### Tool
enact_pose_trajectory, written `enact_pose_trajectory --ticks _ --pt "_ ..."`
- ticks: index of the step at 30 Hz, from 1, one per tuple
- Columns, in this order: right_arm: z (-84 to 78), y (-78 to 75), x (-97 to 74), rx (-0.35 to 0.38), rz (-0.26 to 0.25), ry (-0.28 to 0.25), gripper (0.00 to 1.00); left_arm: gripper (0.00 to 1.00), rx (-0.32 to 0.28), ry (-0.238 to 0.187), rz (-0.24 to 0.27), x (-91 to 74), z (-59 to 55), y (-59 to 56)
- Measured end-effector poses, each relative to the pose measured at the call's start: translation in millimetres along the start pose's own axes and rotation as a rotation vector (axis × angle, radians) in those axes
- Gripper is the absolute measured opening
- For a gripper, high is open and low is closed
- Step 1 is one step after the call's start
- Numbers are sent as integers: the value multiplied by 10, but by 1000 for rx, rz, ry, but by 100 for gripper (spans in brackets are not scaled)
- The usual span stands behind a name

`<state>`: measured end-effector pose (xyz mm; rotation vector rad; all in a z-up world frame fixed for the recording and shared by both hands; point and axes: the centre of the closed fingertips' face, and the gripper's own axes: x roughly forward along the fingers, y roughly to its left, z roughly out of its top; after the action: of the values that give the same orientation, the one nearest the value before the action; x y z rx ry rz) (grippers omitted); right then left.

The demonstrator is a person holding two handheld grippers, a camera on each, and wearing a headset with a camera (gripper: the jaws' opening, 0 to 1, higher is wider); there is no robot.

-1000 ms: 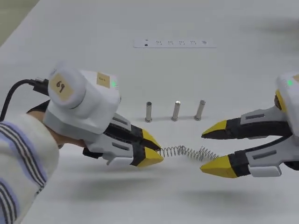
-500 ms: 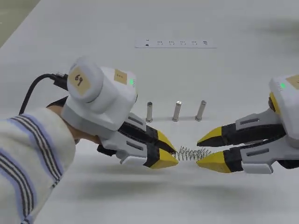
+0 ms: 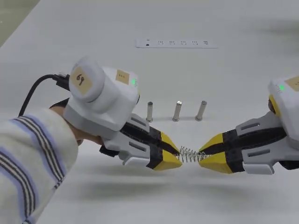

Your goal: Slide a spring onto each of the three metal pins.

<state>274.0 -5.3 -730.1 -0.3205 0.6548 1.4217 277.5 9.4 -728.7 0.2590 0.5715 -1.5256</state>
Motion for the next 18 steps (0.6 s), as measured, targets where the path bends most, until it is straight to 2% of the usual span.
enact_pose_trajectory --ticks 18 --pt "-27 20 -11 113 25 13 9 2 6 12 2 55 -24 -26"
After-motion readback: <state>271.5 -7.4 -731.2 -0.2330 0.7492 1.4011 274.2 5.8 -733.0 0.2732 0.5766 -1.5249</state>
